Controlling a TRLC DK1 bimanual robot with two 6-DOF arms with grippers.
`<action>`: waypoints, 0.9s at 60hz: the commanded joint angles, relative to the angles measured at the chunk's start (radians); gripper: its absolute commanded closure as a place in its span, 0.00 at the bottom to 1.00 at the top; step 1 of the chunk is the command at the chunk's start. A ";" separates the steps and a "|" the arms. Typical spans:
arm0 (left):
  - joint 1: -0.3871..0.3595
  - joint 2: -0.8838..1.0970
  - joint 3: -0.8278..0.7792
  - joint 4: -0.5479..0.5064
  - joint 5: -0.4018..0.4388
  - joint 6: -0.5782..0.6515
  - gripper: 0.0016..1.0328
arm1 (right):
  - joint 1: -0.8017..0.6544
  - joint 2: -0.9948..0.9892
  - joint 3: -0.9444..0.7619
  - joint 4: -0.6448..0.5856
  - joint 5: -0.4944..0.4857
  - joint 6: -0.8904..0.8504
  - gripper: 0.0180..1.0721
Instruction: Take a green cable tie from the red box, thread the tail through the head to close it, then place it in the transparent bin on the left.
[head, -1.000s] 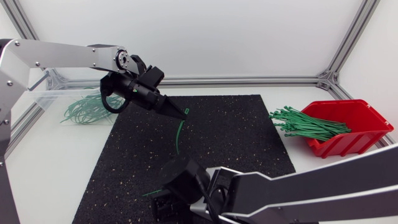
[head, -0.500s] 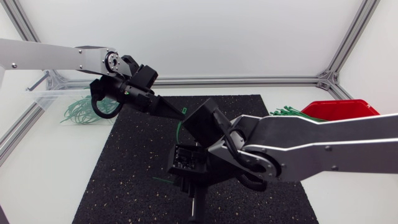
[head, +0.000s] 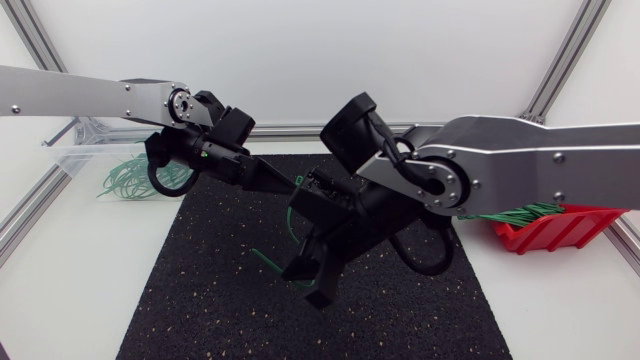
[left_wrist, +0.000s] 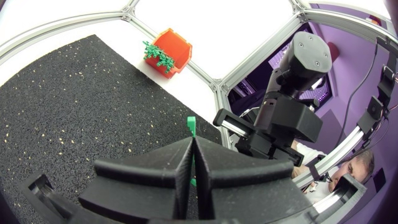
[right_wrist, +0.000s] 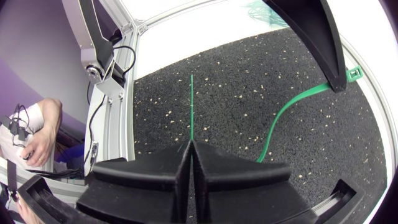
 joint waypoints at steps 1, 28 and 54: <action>-0.009 -0.030 -0.032 0.003 0.017 0.025 0.97 | -0.014 -0.027 0.024 -0.030 -0.022 0.043 0.95; -0.028 -0.070 -0.062 0.036 0.037 0.026 0.97 | -0.154 -0.057 0.015 0.007 -0.203 0.269 0.95; -0.038 -0.062 -0.084 0.067 0.054 0.026 0.97 | -0.182 -0.168 -0.165 0.333 -0.213 0.743 0.95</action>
